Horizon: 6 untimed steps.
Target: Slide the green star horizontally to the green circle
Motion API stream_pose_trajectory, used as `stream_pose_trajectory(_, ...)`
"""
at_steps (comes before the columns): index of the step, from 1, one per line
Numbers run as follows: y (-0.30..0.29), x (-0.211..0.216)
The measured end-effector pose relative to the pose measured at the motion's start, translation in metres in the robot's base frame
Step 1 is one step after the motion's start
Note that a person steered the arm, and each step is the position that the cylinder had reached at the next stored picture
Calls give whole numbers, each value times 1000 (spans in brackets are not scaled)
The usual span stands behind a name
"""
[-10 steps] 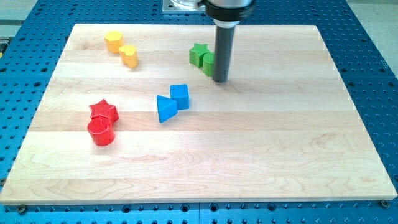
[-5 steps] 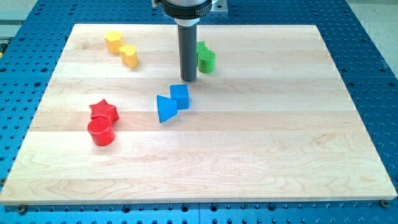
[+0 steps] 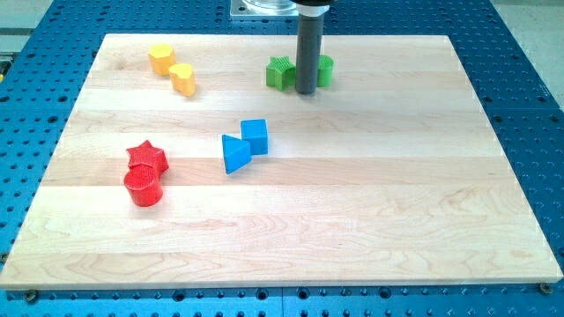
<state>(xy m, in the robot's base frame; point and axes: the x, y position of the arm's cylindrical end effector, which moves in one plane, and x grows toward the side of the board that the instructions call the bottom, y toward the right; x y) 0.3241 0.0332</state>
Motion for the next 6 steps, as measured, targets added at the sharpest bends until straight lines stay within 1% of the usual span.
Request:
stream_pose_trajectory(1,-40,12)
stream_pose_trajectory(2,-102,12)
stream_pose_trajectory(3,-113,6)
stream_pose_trajectory(4,-83,-22)
stream_pose_trajectory(5,-40,-53)
stream_pose_trajectory(6,-29,-59)
